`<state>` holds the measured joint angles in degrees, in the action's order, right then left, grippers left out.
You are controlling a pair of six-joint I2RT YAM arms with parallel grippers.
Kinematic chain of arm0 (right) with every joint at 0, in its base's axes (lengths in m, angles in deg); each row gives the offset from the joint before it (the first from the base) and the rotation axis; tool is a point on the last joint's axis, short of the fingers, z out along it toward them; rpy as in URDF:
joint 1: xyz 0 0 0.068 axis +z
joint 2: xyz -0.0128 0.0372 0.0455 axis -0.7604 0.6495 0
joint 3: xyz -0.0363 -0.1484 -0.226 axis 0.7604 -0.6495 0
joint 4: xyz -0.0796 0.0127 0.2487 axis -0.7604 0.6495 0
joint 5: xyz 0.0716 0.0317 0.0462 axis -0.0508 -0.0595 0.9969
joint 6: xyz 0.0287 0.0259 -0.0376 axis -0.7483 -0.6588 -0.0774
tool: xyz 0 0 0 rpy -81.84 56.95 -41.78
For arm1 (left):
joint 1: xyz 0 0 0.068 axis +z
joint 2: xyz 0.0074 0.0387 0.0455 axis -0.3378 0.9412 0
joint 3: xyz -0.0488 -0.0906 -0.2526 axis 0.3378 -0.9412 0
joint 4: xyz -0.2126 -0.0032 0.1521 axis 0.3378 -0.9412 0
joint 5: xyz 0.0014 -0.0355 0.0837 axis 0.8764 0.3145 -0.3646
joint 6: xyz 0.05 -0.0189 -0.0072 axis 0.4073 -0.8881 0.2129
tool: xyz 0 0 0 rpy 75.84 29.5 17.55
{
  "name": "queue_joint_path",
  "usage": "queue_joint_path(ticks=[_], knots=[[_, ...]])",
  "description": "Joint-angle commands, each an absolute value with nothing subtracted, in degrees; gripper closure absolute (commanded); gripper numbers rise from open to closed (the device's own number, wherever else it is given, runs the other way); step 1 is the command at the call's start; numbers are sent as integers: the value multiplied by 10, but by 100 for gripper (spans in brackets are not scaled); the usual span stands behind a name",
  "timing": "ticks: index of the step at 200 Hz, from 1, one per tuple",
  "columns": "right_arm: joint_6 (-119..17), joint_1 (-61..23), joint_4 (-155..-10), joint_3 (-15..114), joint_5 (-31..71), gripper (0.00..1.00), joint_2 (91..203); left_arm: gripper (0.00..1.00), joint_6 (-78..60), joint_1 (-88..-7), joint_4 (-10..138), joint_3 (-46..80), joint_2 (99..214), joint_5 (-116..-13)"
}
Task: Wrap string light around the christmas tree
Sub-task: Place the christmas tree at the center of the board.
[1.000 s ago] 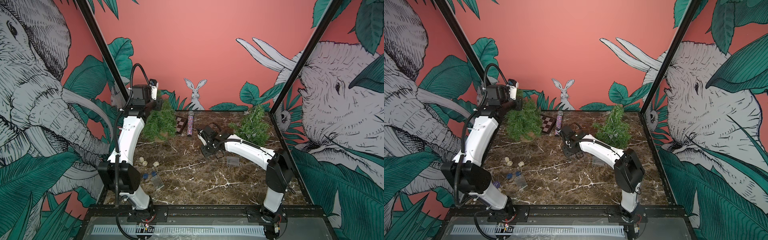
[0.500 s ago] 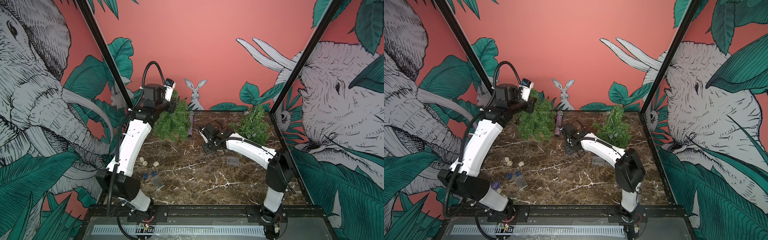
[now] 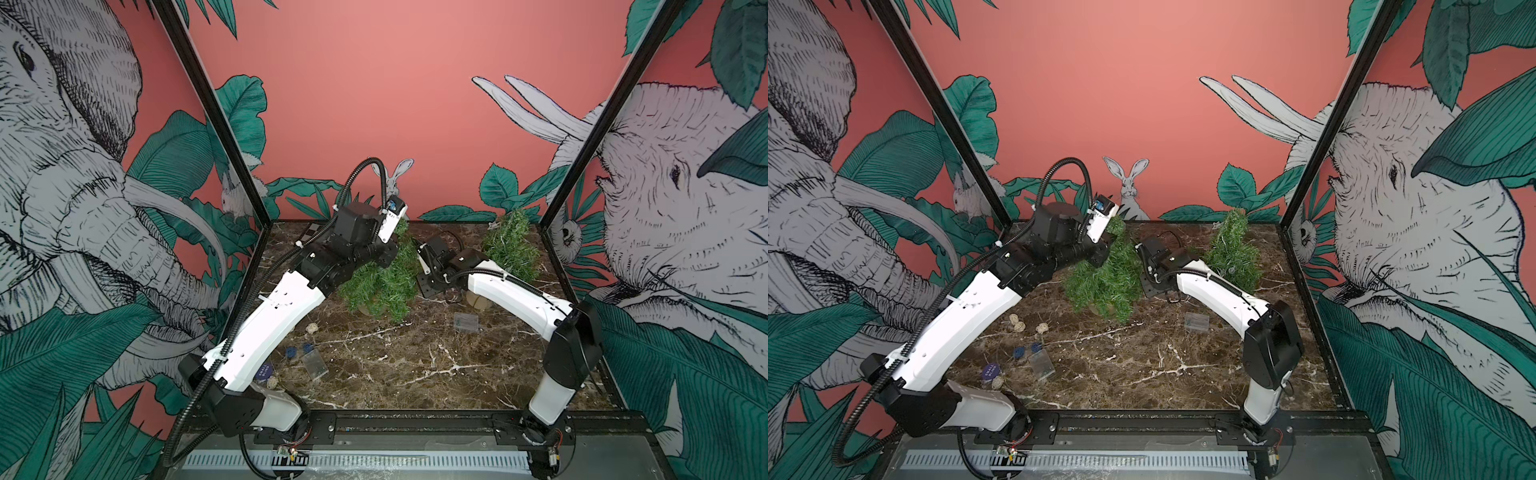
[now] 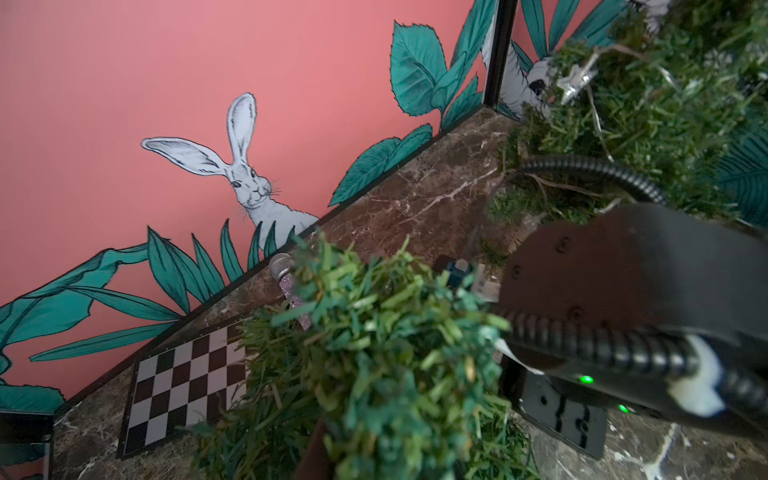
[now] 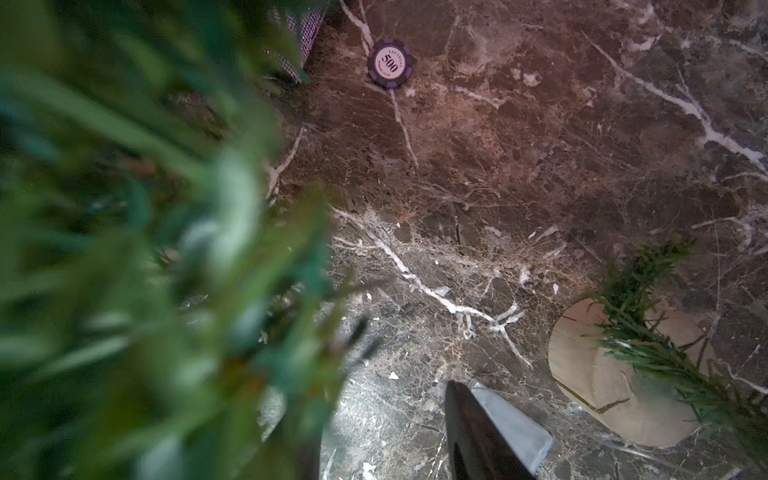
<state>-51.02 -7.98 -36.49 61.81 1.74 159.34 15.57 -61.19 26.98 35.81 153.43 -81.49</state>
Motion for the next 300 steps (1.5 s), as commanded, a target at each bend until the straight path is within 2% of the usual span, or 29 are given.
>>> queue_joint_path(ticks=[1,28,66,90,116,179,242,276,300], knots=[[-512,-77,-379,610,27,50,1575,100,143,-621,317,327,1494,-833],[-507,-76,-374,607,16,51,1572,100,116,-621,342,267,1472,-819],[-495,-77,-376,608,10,50,1559,100,120,-620,326,265,1459,-842],[-487,-78,-376,609,19,50,1551,77,114,-621,321,269,1449,-846],[-474,-83,-370,607,38,49,1538,58,114,-620,295,285,1446,-855],[-485,-107,-385,592,81,48,1521,31,106,-621,254,300,1416,-885],[-504,-108,-415,583,99,48,1526,29,35,-603,182,336,1393,-872],[-506,-107,-421,583,102,48,1529,32,-26,-525,174,308,1363,-812],[-506,-108,-424,582,104,48,1529,33,-54,-484,138,293,1348,-824]])
